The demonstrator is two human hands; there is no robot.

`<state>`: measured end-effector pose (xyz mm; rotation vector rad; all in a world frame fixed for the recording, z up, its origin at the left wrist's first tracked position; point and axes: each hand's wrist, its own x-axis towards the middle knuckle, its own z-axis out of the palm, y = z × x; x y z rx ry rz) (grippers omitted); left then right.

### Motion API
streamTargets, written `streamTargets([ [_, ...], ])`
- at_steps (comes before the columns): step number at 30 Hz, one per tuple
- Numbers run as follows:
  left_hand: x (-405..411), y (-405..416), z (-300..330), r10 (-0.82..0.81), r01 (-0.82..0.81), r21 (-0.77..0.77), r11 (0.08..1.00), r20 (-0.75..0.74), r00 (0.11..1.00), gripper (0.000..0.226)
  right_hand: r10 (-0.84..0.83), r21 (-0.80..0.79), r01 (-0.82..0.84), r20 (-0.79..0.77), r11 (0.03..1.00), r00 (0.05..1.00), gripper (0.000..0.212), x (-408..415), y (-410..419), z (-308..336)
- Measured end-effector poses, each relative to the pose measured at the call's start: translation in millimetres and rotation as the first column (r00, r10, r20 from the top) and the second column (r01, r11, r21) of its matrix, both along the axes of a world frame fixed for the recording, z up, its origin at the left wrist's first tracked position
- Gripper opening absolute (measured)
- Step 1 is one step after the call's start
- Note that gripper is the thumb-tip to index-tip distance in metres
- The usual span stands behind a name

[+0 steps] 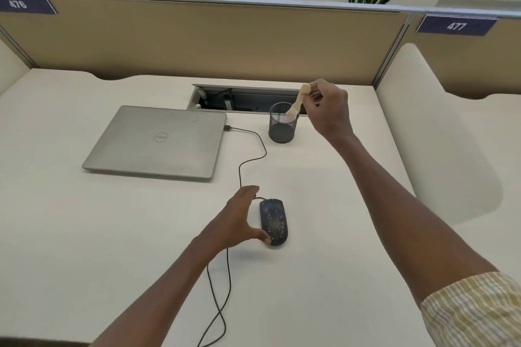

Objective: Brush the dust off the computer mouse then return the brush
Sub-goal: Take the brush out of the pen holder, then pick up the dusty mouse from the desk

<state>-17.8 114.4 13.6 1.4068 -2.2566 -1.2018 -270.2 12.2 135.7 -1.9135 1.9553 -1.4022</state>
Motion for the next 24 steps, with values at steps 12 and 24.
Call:
streamTargets([
  [12,-9.3,7.4,-22.5,-0.079,0.092,-0.040,0.995,0.268,0.960,0.147,0.044,-0.072,-0.038,0.086,0.997,0.995,0.006,25.5,78.2,-10.6],
  [24,-11.2,7.6,-44.7,0.007,0.004,-0.064,0.998,0.174,0.985,0.148,0.030,-0.063,-0.028,0.045,0.998,0.999,0.006,9.6,97.4,-9.7],
])
